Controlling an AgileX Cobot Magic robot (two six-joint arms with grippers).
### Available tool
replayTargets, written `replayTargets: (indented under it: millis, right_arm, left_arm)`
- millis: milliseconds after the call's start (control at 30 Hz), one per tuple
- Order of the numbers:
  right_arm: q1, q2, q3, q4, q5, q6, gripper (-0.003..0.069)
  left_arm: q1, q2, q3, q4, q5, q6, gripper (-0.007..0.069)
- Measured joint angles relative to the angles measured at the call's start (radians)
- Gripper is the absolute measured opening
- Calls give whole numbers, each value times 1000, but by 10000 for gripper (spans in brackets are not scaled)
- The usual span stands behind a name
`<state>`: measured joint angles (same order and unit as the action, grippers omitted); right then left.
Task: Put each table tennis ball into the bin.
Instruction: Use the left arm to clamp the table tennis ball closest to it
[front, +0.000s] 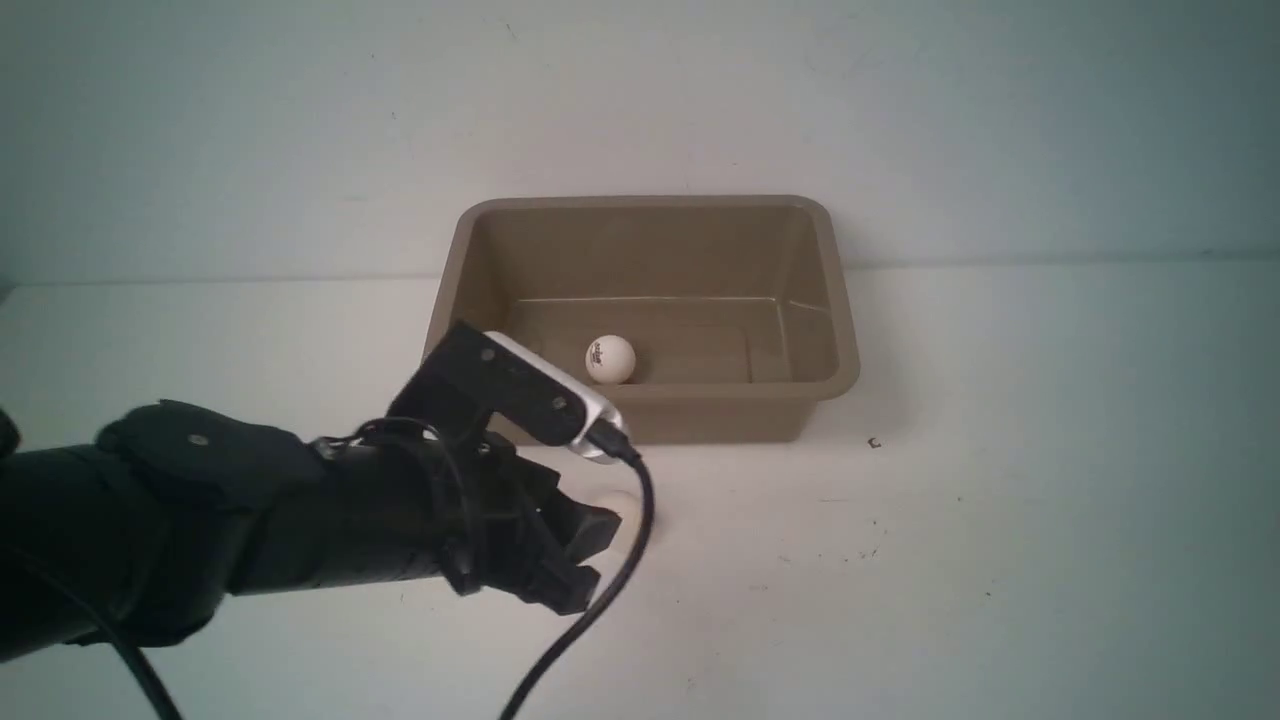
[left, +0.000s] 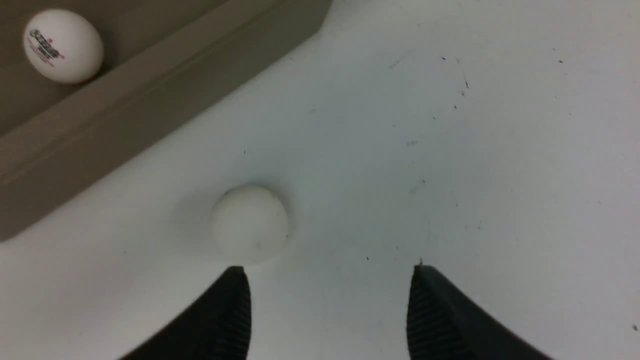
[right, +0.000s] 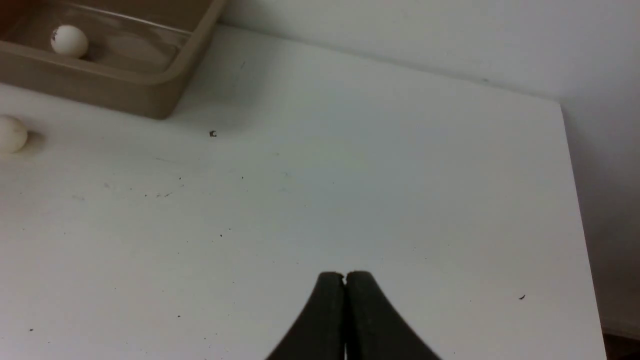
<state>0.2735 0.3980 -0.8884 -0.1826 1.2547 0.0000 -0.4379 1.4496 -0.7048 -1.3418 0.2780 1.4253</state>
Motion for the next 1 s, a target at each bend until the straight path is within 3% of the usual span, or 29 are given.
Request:
replayTargets:
  millis: [100,267,600,1000]
  right_arm:
    - [0,0,0,0,0,0,-18]
    - [0,0,0,8,0,0,-18]
    - [0,0,0,38,5,-23,-18]
    - [0,0,0,56,5,-25,-18]
  left_arm:
    - [-82,51,-38,-22,-107,-90,386]
    - [-98,125,-75,-27,-111,-147,386]
    - [-101,189,-105,-39,-231,-163,386]
    - [-101,282,-162,-63,-236,-162,386]
